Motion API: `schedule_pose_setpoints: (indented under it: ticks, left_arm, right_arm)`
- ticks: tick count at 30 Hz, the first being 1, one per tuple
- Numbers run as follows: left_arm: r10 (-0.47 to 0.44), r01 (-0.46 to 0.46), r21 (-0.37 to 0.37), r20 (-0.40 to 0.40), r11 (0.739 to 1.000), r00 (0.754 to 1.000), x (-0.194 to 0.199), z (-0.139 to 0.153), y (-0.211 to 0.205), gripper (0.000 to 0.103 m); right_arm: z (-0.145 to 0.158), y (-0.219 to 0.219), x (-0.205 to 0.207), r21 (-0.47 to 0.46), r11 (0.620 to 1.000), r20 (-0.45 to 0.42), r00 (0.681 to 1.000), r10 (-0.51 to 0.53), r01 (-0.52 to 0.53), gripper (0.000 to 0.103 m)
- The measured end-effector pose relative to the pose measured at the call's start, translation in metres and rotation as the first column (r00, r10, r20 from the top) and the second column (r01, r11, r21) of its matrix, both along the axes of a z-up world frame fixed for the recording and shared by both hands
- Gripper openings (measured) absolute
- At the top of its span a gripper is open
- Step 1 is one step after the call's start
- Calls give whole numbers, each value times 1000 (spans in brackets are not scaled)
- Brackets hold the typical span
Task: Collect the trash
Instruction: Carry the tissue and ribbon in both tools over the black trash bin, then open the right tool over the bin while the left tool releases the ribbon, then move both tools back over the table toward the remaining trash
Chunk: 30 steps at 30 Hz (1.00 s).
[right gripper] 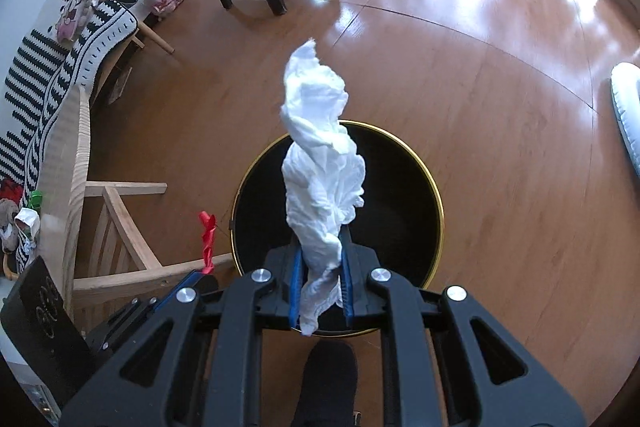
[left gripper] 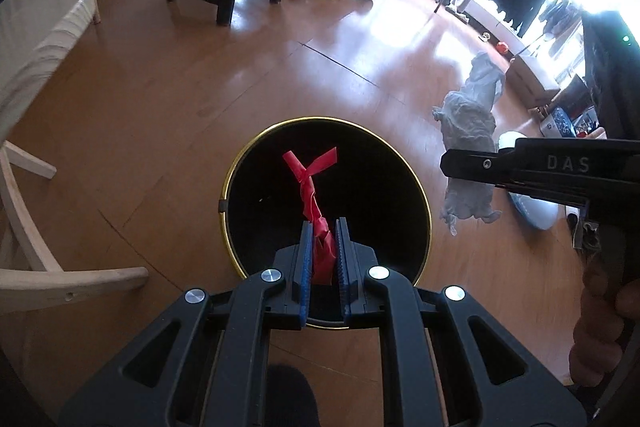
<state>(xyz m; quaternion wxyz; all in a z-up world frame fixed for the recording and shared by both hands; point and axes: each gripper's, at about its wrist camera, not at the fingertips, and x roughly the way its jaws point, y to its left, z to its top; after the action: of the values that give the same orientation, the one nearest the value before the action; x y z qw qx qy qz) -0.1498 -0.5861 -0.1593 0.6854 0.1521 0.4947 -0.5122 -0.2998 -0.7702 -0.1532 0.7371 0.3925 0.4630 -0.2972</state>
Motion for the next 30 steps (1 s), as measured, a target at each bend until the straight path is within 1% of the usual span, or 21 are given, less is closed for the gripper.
schedule_pose_setpoints:
  ticks: [1, 3, 7, 8, 9, 10, 11, 12, 13, 15, 17, 19, 21, 22, 24, 25, 27, 30]
  left_arm:
    - [1, -1, -1, -4, 1000, 1000, 0, -1, -1, 11]
    - [0, 0, -4, -10, 1000, 1000, -4, 1, 5, 11]
    - [-1, 1, -9, -19, 1000, 1000, -3, 1, 2, 11]
    - [1, -1, -7, -18, 1000, 1000, -5, 2, 2, 12]
    - [3, -3, -3, -19, 1000, 1000, -4, 2, 1, 16]
    - [5, -5, 0, -18, 1000, 1000, -5, 3, 1, 28]
    - [9, -9, -3, -16, 1000, 1000, -6, 5, 3, 39]
    - [13, -13, -9, -8, 1000, 1000, -6, 6, 4, 55]
    - [17, -17, -19, 4, 1000, 1000, -6, 9, 6, 61]
    - [22, -21, -29, 24, 999, 999, -3, 16, 11, 63]
    - [33, -33, -37, 20, 999, 999, 1, 21, 16, 66]
    - [57, -56, -53, 20, 997, 998, 6, 30, 25, 76]
    - [75, -72, -66, 33, 995, 997, 12, 43, 37, 82]
    - [80, -77, -70, 41, 995, 996, 14, 50, 44, 84]
    - [89, -84, -86, 54, 993, 995, 20, 67, 61, 85]
    - [93, -87, -102, 58, 991, 994, 24, 76, 71, 86]
    - [109, -96, -138, 92, 986, 990, 31, 96, 97, 88]
    - [166, -137, -169, 172, 976, 971, 44, 121, 142, 90]
  right_arm:
    - [-1, -2, 5, 2, 1000, -2, 1000, 1, -1, 16]
    - [-2, -2, 5, 4, 1000, -1, 1000, 4, -4, 16]
    - [-1, 0, 4, 5, 1000, -2, 1000, 8, -8, 17]
    - [-1, 1, 5, 8, 1000, -4, 1000, 8, -8, 22]
    - [0, 1, 5, 9, 1000, -4, 1000, 2, -2, 36]
    - [1, 2, 4, 8, 1000, -2, 1000, -5, 5, 47]
    - [3, 2, 5, 3, 1000, 2, 1000, -10, 10, 66]
    - [5, 2, 5, -6, 1000, 8, 1000, -13, 13, 70]
    - [10, 3, 6, -22, 1000, 11, 1000, -15, 15, 70]
    - [14, 6, 8, -33, 999, 12, 1000, -14, 14, 70]
    - [16, 9, 12, -34, 999, 15, 1000, -10, 10, 71]
    - [23, 15, 19, -45, 999, 15, 1000, 0, 1, 71]
    - [34, 22, 25, -57, 998, 27, 1000, 11, -9, 74]
    - [44, 29, 31, -68, 998, 48, 999, 24, -20, 76]
    - [62, 41, 45, -96, 995, 80, 996, 45, -38, 85]
    - [71, 48, 50, -113, 992, 98, 993, 59, -47, 86]
    - [93, 68, 64, -154, 985, 140, 985, 104, -82, 89]
    - [121, 103, 90, -211, 965, 176, 965, 195, -157, 91]
